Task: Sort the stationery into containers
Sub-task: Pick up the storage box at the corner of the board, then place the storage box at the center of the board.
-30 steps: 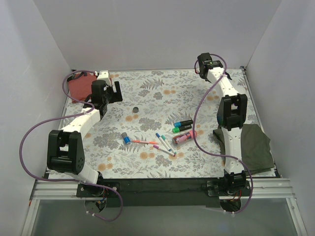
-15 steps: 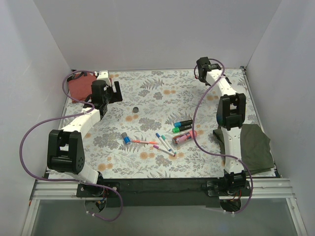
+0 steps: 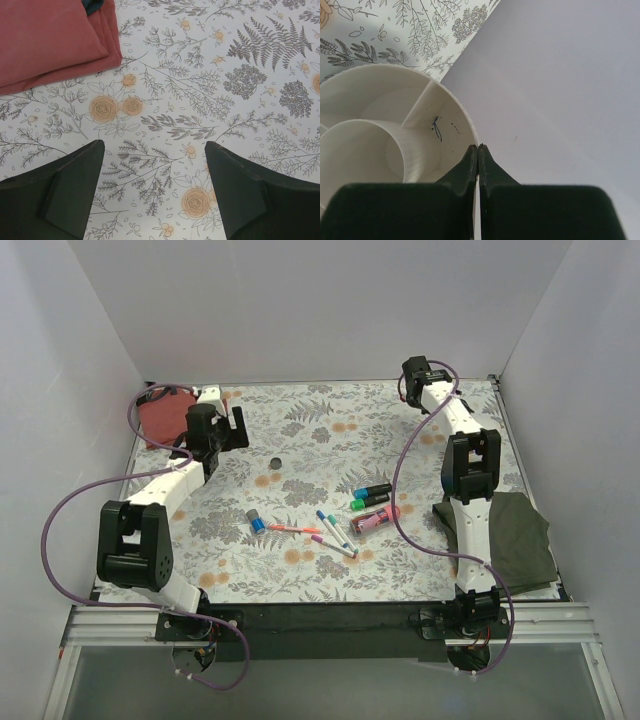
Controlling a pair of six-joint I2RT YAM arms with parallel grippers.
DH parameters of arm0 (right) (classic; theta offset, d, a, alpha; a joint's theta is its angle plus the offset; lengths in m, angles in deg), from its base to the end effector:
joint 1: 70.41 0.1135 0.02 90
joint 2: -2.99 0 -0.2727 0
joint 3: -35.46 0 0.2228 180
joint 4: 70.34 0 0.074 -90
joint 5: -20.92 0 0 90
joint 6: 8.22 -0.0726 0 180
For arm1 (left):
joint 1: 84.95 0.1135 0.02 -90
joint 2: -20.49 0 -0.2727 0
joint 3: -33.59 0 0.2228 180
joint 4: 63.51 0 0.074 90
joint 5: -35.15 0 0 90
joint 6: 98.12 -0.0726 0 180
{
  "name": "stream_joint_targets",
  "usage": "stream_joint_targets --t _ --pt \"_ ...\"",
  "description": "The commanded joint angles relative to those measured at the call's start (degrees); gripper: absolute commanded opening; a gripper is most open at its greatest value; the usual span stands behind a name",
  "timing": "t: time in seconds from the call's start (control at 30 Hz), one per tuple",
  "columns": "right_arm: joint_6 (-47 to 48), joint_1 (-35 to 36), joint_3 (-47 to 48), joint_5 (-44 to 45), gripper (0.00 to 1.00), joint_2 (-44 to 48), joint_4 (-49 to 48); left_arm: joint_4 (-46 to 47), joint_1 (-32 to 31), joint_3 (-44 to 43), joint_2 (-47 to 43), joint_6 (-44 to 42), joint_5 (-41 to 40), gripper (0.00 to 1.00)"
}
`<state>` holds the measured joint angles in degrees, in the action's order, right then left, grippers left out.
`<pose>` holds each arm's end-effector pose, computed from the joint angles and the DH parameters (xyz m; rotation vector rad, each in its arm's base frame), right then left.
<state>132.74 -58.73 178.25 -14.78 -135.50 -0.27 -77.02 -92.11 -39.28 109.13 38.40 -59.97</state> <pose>0.4958 0.0423 0.2048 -1.1449 2.4510 -1.4928 0.3536 -0.0379 0.2540 -0.7642 1.9722 -0.4748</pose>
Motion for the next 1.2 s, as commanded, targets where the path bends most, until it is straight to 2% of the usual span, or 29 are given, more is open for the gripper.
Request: stream_joint_targets --t 0.0,0.2,0.43,0.5,0.6,0.7,0.77,0.87,1.07,1.17 --pt "2.6 0.4 3.6 -1.6 0.01 4.7 -0.5 -0.3 0.7 -1.3 -0.3 -0.6 -0.6 0.82" --pt "5.7 2.6 6.6 -4.8 0.01 13.7 -0.8 -1.8 0.9 -4.0 0.4 -0.9 1.3 0.82" --pt "-1.6 3.6 3.1 -14.6 0.01 21.8 -0.5 -5.2 0.9 -7.5 2.1 -1.3 3.6 0.82" --pt "-7.0 3.5 1.2 -23.0 0.01 23.8 0.0 -6.6 0.9 -9.1 3.3 -1.2 4.5 0.82" --pt "-14.5 3.1 -4.2 -43.4 0.01 26.5 -1.0 -9.5 0.9 -12.9 5.5 0.3 4.8 0.82" --pt "-19.0 2.4 -8.8 -61.1 0.01 28.2 -10.4 -13.2 0.8 -15.4 6.3 2.5 7.3 0.82" --pt "-22.6 1.9 -11.9 -69.5 0.01 28.3 -15.8 -14.3 0.6 -15.6 5.9 2.6 8.8 0.82" --pt "-26.8 1.9 -13.8 -74.9 0.01 26.3 -22.8 -15.9 0.3 -15.7 5.8 2.0 11.1 0.82" --pt "-32.1 1.9 -18.0 -77.7 0.01 21.9 -37.2 -19.6 0.2 -18.9 7.9 0.0 10.3 0.81" --pt "-34.4 2.1 -16.4 -77.6 0.01 18.5 -38.3 -20.7 0.0 -21.0 9.5 -0.3 9.9 0.81"
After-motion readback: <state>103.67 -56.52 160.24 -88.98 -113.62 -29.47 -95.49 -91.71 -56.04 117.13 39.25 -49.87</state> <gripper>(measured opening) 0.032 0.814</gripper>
